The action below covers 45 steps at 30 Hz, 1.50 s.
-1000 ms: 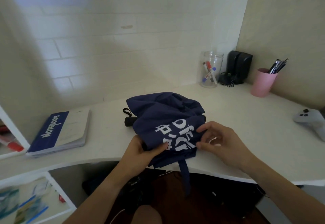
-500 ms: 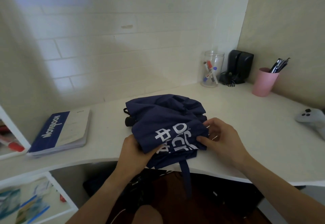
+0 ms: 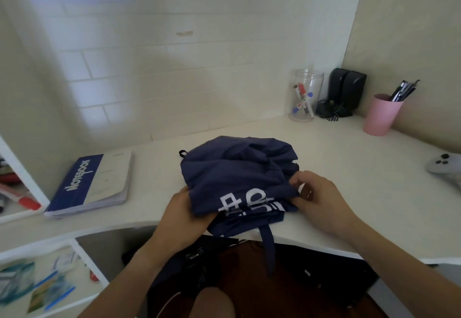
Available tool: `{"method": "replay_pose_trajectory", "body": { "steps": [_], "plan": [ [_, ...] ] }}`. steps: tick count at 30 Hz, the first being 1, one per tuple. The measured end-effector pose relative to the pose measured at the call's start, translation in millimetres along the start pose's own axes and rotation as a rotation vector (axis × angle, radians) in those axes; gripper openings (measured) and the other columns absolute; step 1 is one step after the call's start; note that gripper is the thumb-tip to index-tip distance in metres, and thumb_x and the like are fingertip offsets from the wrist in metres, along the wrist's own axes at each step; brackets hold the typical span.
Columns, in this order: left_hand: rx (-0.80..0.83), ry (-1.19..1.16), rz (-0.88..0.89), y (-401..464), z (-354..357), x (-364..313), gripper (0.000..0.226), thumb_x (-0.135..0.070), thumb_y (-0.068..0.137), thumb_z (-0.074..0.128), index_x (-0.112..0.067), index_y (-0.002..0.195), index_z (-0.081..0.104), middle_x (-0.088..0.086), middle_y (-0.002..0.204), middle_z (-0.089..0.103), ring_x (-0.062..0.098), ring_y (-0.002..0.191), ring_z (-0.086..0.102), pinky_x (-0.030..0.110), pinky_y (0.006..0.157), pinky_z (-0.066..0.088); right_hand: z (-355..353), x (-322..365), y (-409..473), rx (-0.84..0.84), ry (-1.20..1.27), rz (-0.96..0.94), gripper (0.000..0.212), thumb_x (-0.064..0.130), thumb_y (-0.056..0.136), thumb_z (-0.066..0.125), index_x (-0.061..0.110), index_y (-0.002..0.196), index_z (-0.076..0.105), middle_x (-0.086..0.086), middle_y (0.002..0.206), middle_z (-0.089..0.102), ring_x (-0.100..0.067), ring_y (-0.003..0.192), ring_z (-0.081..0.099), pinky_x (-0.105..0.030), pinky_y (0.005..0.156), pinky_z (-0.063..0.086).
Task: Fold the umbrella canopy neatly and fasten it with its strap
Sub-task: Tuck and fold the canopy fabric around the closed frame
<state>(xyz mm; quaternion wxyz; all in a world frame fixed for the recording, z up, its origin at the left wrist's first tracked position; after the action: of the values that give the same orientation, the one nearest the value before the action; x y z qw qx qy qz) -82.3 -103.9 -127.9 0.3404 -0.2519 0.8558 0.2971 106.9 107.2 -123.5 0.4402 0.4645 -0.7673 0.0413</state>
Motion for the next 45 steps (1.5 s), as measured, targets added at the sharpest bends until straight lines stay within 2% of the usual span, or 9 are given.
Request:
{"method": "replay_pose_trajectory", "body": {
  "steps": [3,7,12,16,19,23,30,38,45],
  "plan": [
    [-0.096,0.255,0.076,-3.6,-6.7,0.8,0.035,-0.043,0.08,0.078,-0.018,0.067,0.057,-0.001,0.064,0.064,0.019,0.07,0.062,0.039,0.068,0.05,-2.0,18.0,-7.2,-0.017,-0.246,-0.089,0.041,0.006,0.077,0.075,0.039,0.089,0.054,0.014,0.094,0.057,-0.008,0.069,0.054,-0.02,0.065,0.042],
    [-0.096,0.285,0.018,-7.1,-10.8,11.0,0.034,-0.053,0.08,0.074,-0.026,0.077,0.053,-0.01,0.072,0.059,0.015,0.078,0.052,0.036,0.07,0.044,0.7,63.5,-21.6,-0.026,-0.53,-0.469,0.051,0.009,0.081,0.076,0.02,0.129,0.061,0.002,0.128,0.058,-0.017,0.112,0.055,-0.029,0.097,0.048],
    [-0.106,0.085,-0.011,-15.7,-12.0,15.7,0.019,-0.018,0.085,0.071,-0.025,0.087,0.053,-0.003,0.087,0.063,0.017,0.079,0.059,0.035,0.068,0.048,19.2,60.3,-25.3,0.097,-0.502,-0.551,0.024,0.011,0.09,0.066,0.021,0.112,0.07,0.005,0.113,0.063,-0.018,0.098,0.06,-0.028,0.082,0.052],
    [-0.352,-0.12,-0.132,-40.7,-35.8,9.9,0.037,-0.001,0.078,0.074,-0.022,0.094,0.047,0.001,0.09,0.057,0.013,0.085,0.058,0.028,0.07,0.046,22.4,56.8,-24.1,0.113,-0.465,-0.533,0.023,0.014,0.092,0.059,0.021,0.108,0.073,0.004,0.105,0.063,-0.016,0.091,0.058,-0.023,0.077,0.049],
    [-0.542,0.059,0.273,-69.5,-57.5,-20.0,0.023,-0.009,0.075,0.07,-0.008,0.089,0.052,0.003,0.087,0.05,0.014,0.082,0.05,0.025,0.075,0.044,26.8,55.4,-21.9,0.142,-0.469,-0.507,0.027,0.009,0.089,0.064,0.022,0.111,0.072,0.006,0.105,0.064,-0.013,0.09,0.056,-0.02,0.077,0.046],
    [-0.173,0.469,0.75,-78.2,-6.5,-39.0,0.013,-0.023,0.089,0.075,-0.01,0.091,0.075,0.005,0.094,0.066,0.019,0.085,0.06,0.034,0.074,0.053,20.6,57.3,-22.2,0.177,-0.411,-0.424,0.028,0.013,0.085,0.066,0.031,0.104,0.057,0.019,0.097,0.056,-0.003,0.085,0.049,-0.019,0.072,0.041],
    [-0.094,0.665,0.84,-68.8,2.4,-34.4,0.015,-0.022,0.093,0.072,-0.014,0.105,0.076,0.005,0.109,0.073,0.024,0.098,0.068,0.039,0.083,0.057,25.0,66.3,-28.8,0.287,-0.556,-0.583,0.012,0.043,0.094,0.062,0.033,0.101,0.062,0.015,0.11,0.057,-0.011,0.094,0.055,-0.029,0.075,0.051],
    [-0.108,0.621,0.842,-68.2,-1.7,-42.3,0.013,-0.008,0.091,0.07,-0.009,0.103,0.074,0.008,0.109,0.073,0.024,0.096,0.068,0.037,0.088,0.057,28.1,72.0,-34.9,0.154,-0.714,-0.689,0.014,0.03,0.1,0.053,0.023,0.095,0.063,0.005,0.106,0.064,-0.019,0.087,0.059,-0.026,0.062,0.048],
    [-0.087,0.603,0.792,-77.5,-2.7,-15.1,0.009,-0.011,0.089,0.072,-0.011,0.098,0.072,0.009,0.102,0.072,0.027,0.093,0.067,0.039,0.084,0.057,23.2,62.3,-40.9,0.148,-0.74,-0.689,0.017,0.025,0.103,0.05,0.016,0.095,0.062,-0.004,0.124,0.063,-0.027,0.107,0.061,-0.035,0.083,0.052]
  ]
}}
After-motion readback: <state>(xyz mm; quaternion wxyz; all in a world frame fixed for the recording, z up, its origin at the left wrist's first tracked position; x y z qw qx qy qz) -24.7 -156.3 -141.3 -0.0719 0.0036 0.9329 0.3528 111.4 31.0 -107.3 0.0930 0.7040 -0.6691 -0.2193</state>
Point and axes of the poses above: each hand's wrist, its own y-axis towards the middle knuckle, its own z-axis out of the palm, x = y × z, the point moved 8 cm from there along y, towards the middle knuckle
